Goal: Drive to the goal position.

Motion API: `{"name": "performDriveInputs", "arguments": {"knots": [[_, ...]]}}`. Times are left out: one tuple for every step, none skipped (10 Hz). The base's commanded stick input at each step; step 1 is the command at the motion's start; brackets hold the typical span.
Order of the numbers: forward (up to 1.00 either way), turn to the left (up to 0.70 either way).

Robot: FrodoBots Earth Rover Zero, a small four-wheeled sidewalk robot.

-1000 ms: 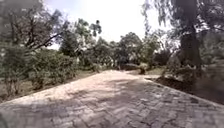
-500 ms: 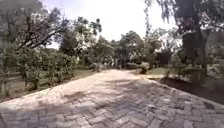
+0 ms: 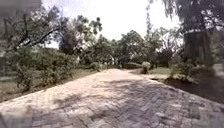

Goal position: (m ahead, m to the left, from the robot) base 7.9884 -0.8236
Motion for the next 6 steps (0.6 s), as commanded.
{"name": "performDriveInputs", "arguments": {"knots": [[0.7,0.0],[0.7,0.0],[0.7,0.0],[0.7,0.0],[0.7,0.0],[0.7,0.0]]}}
